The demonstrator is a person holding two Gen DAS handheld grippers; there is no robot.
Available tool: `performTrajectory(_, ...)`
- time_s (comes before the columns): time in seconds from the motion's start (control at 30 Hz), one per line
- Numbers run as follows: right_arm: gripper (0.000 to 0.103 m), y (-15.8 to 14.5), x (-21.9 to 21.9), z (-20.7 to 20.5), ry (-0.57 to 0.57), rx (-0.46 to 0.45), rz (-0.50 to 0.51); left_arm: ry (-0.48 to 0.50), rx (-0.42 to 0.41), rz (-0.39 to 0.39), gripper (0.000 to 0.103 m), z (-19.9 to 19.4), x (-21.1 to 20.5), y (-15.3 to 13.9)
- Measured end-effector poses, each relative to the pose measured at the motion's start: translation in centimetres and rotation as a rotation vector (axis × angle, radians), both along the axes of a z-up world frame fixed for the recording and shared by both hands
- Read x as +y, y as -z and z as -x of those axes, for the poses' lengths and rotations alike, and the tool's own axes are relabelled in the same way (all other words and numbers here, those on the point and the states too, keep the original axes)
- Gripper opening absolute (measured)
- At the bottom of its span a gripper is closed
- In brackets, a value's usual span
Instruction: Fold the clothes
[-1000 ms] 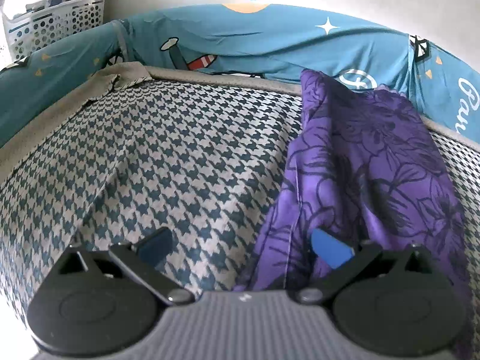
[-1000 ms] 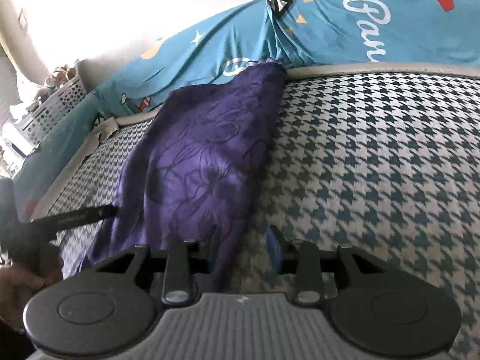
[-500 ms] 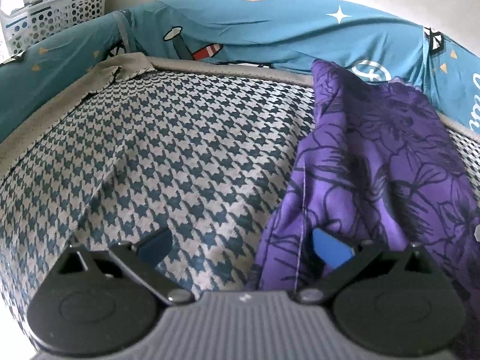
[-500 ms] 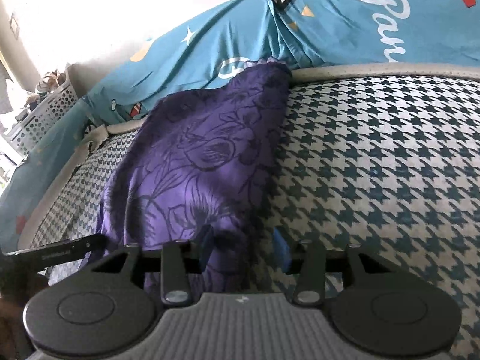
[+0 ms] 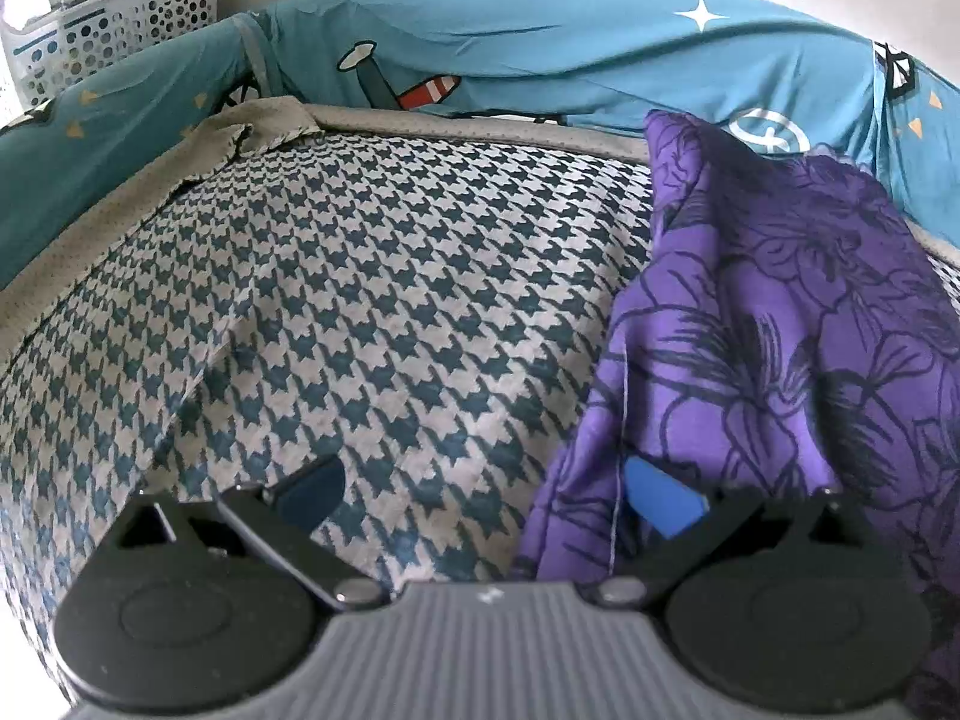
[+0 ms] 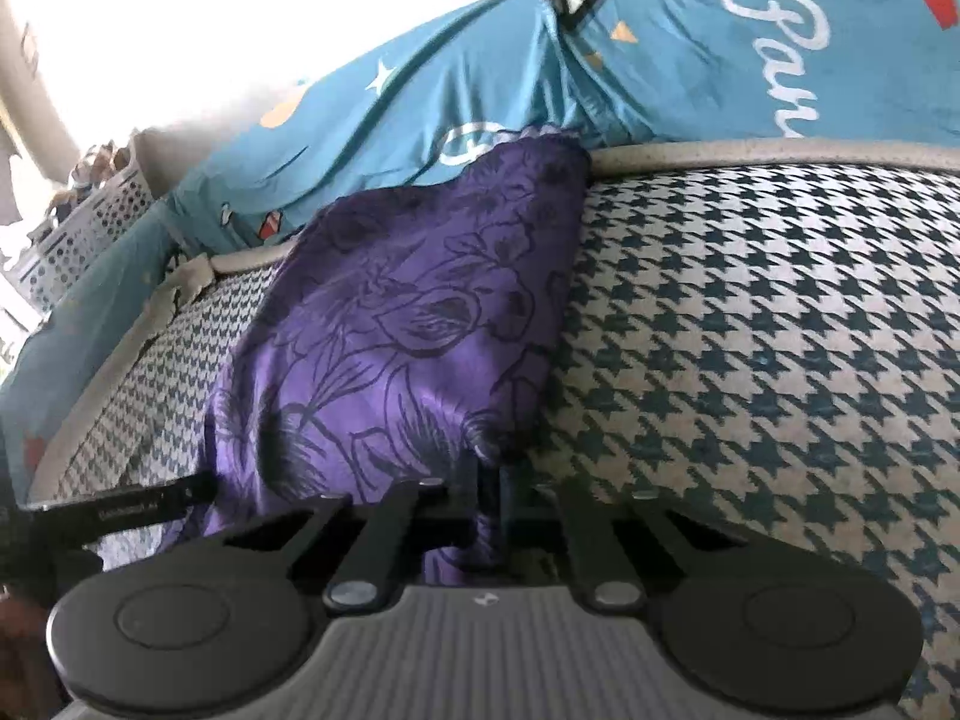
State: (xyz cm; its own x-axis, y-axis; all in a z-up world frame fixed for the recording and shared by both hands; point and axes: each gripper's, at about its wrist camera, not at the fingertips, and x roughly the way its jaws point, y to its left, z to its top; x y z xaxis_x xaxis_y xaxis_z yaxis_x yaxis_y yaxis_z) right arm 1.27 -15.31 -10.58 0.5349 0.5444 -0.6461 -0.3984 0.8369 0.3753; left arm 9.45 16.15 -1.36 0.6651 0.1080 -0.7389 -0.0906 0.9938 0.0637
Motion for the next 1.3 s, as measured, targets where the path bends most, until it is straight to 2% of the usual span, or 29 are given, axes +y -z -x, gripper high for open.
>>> performTrajectory(0.13,0.006,0.7,0.4,-0.2,0.011,0.024,0.037,0.027,0.010,-0.013,0.103,0.3,-0.3,0.2)
performTrajectory(0.27,0.007,0.4,0.5,-0.2,-0.003,0.024,0.061,-0.021,0.051,0.066,0.103,-0.2,0.9,0.7)
performTrajectory(0.33,0.009,0.0,0.2,-0.2,-0.002,0.030,0.057,-0.015,0.045,0.039,0.103,-0.1,0.6,0.5)
performTrajectory(0.37,0.014,-0.1,-0.1,-0.2,0.002,0.036,0.050,-0.011,0.043,0.027,0.103,0.0,0.4,0.4)
performTrajectory(0.43,0.015,-0.5,-0.5,-0.2,0.008,0.043,0.039,-0.013,0.046,0.025,0.103,0.0,0.2,0.1)
performTrajectory(0.47,0.016,-0.7,-0.6,-0.2,0.009,0.034,0.039,-0.017,0.049,0.037,0.103,0.0,0.1,0.0)
performTrajectory(0.6,0.030,-1.2,-0.6,-0.4,0.032,0.017,0.054,-0.035,0.064,0.071,0.103,0.1,-0.5,-0.6)
performTrajectory(0.9,0.030,-1.6,-0.7,-1.3,0.028,0.013,0.053,-0.020,0.055,0.043,0.103,0.0,-3.0,-1.6)
performTrajectory(1.3,0.032,-1.8,-1.0,-3.3,0.027,0.005,0.011,-0.003,0.050,0.017,0.103,-1.1,-3.9,-1.8)
